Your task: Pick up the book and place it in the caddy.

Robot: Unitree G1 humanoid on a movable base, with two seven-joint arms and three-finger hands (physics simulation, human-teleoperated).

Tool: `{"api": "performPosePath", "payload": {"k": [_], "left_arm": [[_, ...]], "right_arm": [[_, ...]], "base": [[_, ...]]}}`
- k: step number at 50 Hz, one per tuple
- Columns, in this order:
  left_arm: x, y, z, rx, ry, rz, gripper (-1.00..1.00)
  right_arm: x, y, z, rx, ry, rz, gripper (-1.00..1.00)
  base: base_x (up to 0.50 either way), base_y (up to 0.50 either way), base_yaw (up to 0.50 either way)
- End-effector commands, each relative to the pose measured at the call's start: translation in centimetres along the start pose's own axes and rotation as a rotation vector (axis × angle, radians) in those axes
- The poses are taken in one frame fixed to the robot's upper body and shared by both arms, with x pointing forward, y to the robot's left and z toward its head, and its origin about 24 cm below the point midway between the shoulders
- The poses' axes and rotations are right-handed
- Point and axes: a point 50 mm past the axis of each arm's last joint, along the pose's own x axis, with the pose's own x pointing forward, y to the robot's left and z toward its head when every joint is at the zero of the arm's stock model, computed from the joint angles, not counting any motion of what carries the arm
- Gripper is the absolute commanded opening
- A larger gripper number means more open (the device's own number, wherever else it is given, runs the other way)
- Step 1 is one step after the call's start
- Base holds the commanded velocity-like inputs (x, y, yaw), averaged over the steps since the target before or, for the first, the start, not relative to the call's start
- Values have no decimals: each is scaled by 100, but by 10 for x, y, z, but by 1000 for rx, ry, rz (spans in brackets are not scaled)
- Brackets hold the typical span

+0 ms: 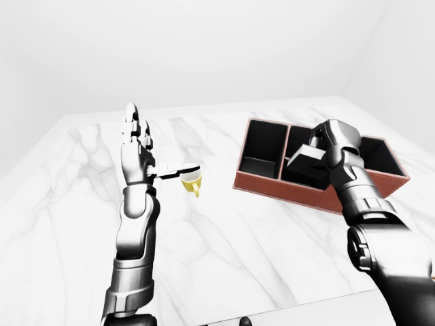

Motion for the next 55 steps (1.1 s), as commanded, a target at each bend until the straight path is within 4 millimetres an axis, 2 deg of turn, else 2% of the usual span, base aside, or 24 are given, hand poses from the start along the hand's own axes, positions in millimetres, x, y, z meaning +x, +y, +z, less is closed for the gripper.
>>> {"api": "performPosePath", "payload": {"k": [1,15,32,55], "left_arm": [[1,1,-2,8,9,10,100],[2,2,-4,11,18,19,100],[6,5,-4,10,17,46,100],[9,7,-8,32,35,64,100]], "right_arm": [[2,-1,-2,3,29,-45,-100],[1,3,-9,-22,49,-23,-100],[1,8,-3,-64,32,-6,-100],[-4,21,-14,-64,78,19,-100]], "base": [[0,0,0],[0,0,0],[0,0,0],[0,0,0]]}}
